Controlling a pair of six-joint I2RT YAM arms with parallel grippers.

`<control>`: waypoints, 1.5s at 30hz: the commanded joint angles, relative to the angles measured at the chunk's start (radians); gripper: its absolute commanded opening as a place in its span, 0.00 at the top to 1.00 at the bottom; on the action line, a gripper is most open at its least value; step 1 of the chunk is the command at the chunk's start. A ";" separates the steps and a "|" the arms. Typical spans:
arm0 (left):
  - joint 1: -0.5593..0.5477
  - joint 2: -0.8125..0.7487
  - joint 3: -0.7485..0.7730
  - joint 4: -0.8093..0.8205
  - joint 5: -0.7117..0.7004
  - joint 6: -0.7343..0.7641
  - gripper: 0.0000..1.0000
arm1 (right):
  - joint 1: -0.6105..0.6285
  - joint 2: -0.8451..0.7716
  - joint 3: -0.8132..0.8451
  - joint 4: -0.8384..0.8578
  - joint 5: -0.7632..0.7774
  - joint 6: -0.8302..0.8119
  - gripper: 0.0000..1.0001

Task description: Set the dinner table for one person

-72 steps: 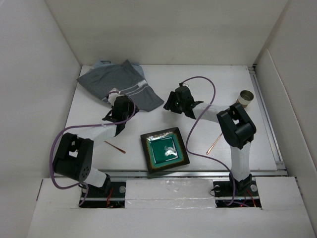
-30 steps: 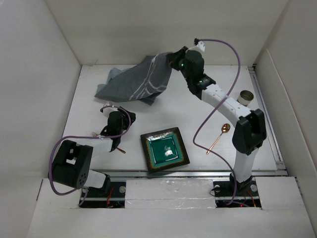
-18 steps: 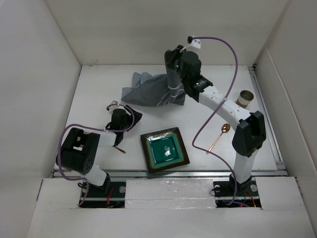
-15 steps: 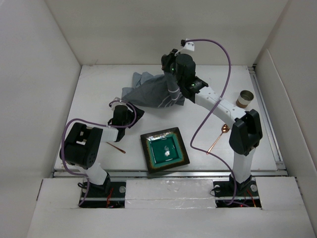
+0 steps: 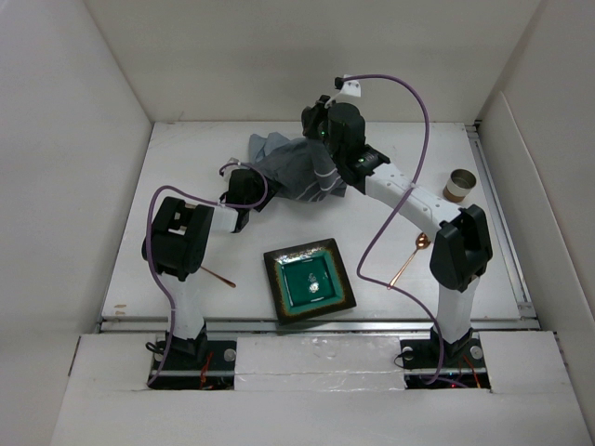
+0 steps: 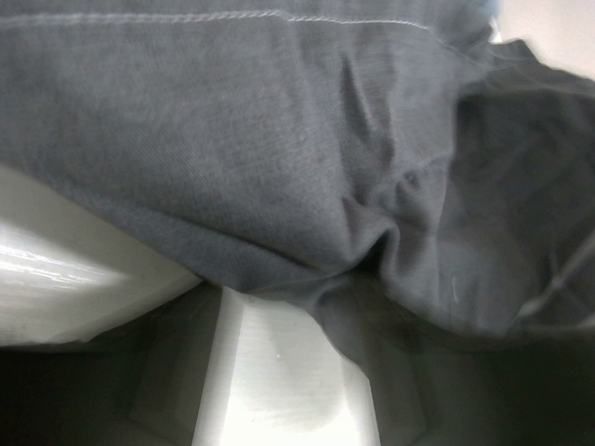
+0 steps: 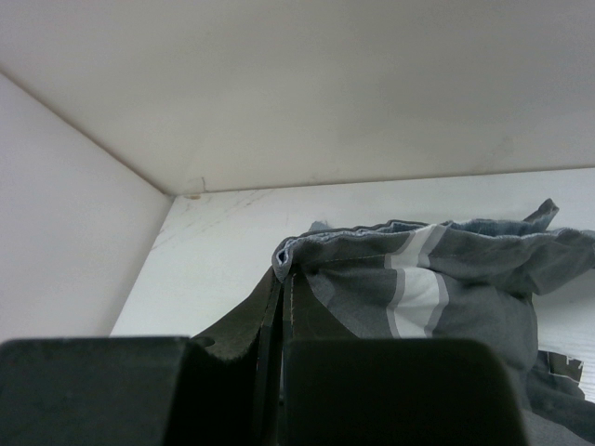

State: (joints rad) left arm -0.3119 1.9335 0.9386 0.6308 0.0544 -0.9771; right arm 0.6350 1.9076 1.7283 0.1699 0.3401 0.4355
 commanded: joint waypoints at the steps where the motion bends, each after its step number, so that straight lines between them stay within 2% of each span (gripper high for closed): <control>1: 0.005 0.011 0.081 -0.057 -0.022 -0.014 0.66 | 0.005 -0.120 -0.015 0.051 -0.024 -0.032 1.00; 3: 0.046 0.010 0.121 -0.094 -0.031 -0.002 0.94 | 0.005 -0.145 -0.039 0.048 -0.052 -0.032 1.00; 4: 0.065 -0.022 0.129 -0.086 -0.024 -0.002 1.00 | 0.005 -0.159 -0.044 0.042 -0.062 -0.037 1.00; 7: 0.125 -0.156 0.115 -0.060 -0.034 0.031 1.00 | -0.015 -0.225 -0.071 0.017 -0.066 -0.066 1.00; 9: 0.135 -0.214 0.211 -0.130 -0.083 0.079 1.00 | -0.038 -0.275 -0.093 0.014 -0.081 -0.067 1.00; 10: 0.135 -0.237 0.279 -0.239 -0.096 0.162 1.00 | -0.050 -0.294 -0.123 0.014 -0.087 -0.066 1.00; 11: 0.135 -0.235 0.418 -0.291 -0.111 0.202 1.00 | -0.073 -0.312 -0.142 0.017 -0.092 -0.066 1.00; 13: 0.135 -0.202 0.549 -0.401 -0.082 0.305 1.00 | -0.096 -0.364 -0.215 0.017 -0.096 -0.057 1.00; 14: 0.135 -0.170 0.712 -0.471 -0.073 0.333 1.00 | -0.118 -0.384 -0.251 0.022 -0.104 -0.043 1.00; 17: 0.114 -0.012 1.015 -0.682 -0.100 0.463 1.00 | -0.142 -0.461 -0.435 0.081 -0.115 0.001 1.00; 18: 0.114 0.039 1.096 -0.750 -0.108 0.494 0.98 | -0.153 -0.476 -0.479 0.109 -0.116 0.011 1.00; 19: 0.103 0.153 1.278 -0.896 -0.110 0.517 0.74 | -0.153 -0.493 -0.519 0.121 -0.115 0.020 1.00; 22: 0.094 0.293 1.423 -1.034 -0.067 0.578 0.27 | -0.185 -0.486 -0.630 0.143 -0.113 0.045 1.00; 24: 0.094 0.286 1.331 -1.007 -0.029 0.578 0.22 | -0.202 -0.473 -0.665 0.137 -0.099 0.065 1.00; 29: 0.137 0.053 0.866 -0.762 -0.044 0.512 0.25 | -0.271 -0.441 -0.664 0.148 -0.145 0.074 1.00; 30: 0.137 0.015 0.812 -0.729 -0.136 0.482 0.28 | -0.284 -0.437 -0.645 0.142 -0.144 0.072 1.00; 31: 0.137 -0.054 0.716 -0.691 -0.163 0.465 0.32 | -0.284 -0.429 -0.629 0.132 -0.147 0.068 1.00; 33: 0.137 -0.120 0.616 -0.652 -0.209 0.433 0.35 | -0.296 -0.403 -0.598 0.105 -0.159 0.060 1.00; 34: 0.146 -0.237 0.429 -0.573 -0.243 0.366 0.50 | -0.316 -0.389 -0.572 0.097 -0.168 0.055 1.00; 35: 0.146 -0.238 0.427 -0.572 -0.243 0.365 0.50 | -0.316 -0.383 -0.572 0.097 -0.168 0.055 1.00; 36: 0.146 -0.320 0.358 -0.504 -0.248 0.320 0.56 | -0.316 -0.377 -0.566 0.098 -0.177 0.055 1.00; 37: 0.146 -0.364 0.212 -0.465 -0.255 0.295 0.56 | -0.325 -0.372 -0.566 0.103 -0.200 0.057 1.00; 40: 0.146 -0.479 -0.016 -0.364 -0.265 0.223 0.53 | -0.336 -0.363 -0.581 0.120 -0.230 0.066 1.00; 45: 0.146 -0.475 -0.171 -0.289 -0.105 0.127 0.52 | -0.356 -0.374 -0.615 0.163 -0.283 0.085 1.00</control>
State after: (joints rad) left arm -0.1619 1.3911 0.8677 0.2646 -0.1368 -0.7536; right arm 0.2932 1.5509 1.1137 0.2485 0.1074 0.5034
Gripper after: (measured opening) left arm 0.478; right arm 0.022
